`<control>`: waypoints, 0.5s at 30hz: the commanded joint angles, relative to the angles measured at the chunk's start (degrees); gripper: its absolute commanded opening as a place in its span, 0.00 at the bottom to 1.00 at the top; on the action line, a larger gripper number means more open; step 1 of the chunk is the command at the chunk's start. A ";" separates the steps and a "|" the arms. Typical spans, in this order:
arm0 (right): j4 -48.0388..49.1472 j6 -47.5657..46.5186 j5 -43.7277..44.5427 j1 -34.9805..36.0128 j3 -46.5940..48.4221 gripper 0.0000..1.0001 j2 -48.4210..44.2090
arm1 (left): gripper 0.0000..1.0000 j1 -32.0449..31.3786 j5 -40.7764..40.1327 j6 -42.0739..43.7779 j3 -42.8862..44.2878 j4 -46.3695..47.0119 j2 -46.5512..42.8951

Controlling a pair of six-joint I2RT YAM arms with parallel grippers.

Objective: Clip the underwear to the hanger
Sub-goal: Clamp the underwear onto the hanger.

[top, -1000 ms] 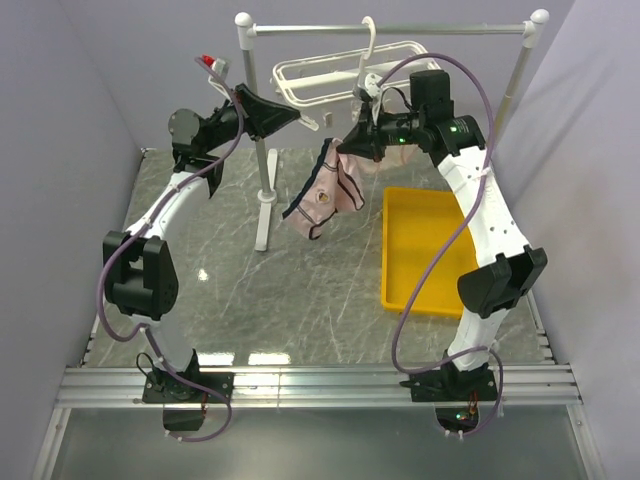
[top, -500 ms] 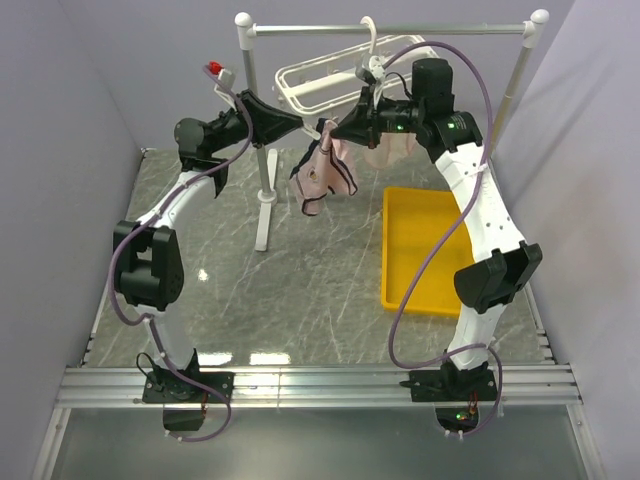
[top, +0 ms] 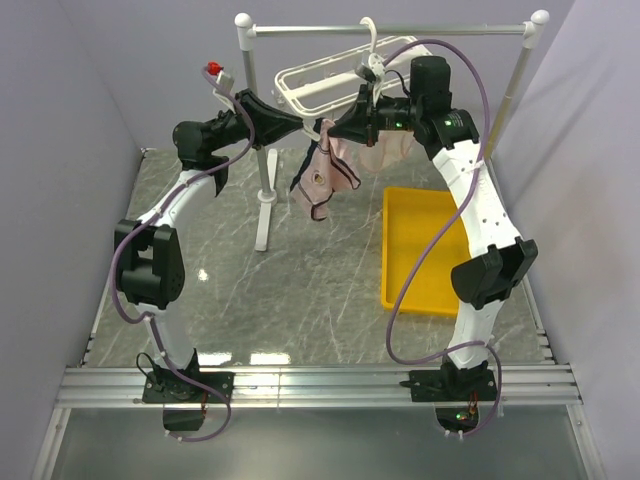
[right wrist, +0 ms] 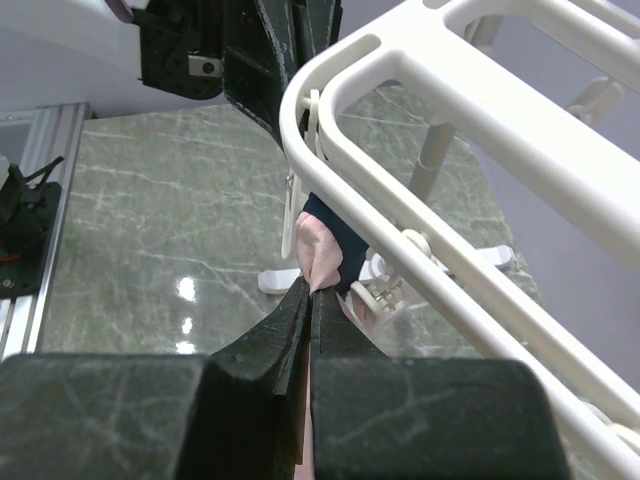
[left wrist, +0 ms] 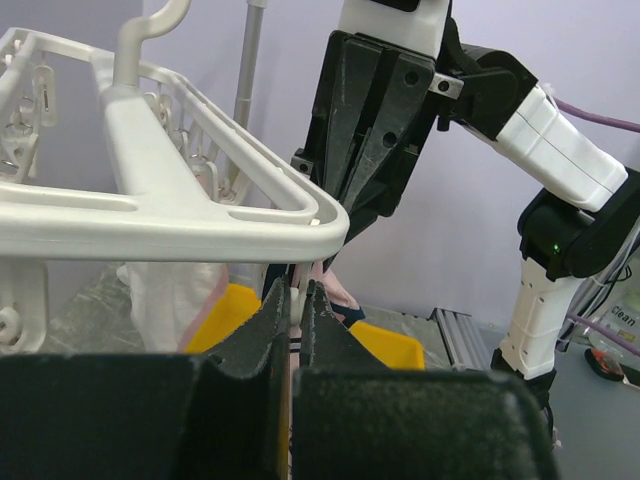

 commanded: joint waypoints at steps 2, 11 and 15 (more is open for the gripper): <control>2.59 1.05 -3.28 -0.36 3.17 0.00 0.21 | 0.00 0.13 1.68 0.15 2.33 3.23 0.82; 4.44 2.63 -5.39 -0.18 3.43 0.00 -0.23 | 0.00 -0.23 1.33 0.68 3.03 2.70 1.35; 4.97 3.16 -6.18 -0.09 3.70 0.00 -0.31 | 0.01 -0.31 1.15 0.68 3.04 2.43 1.35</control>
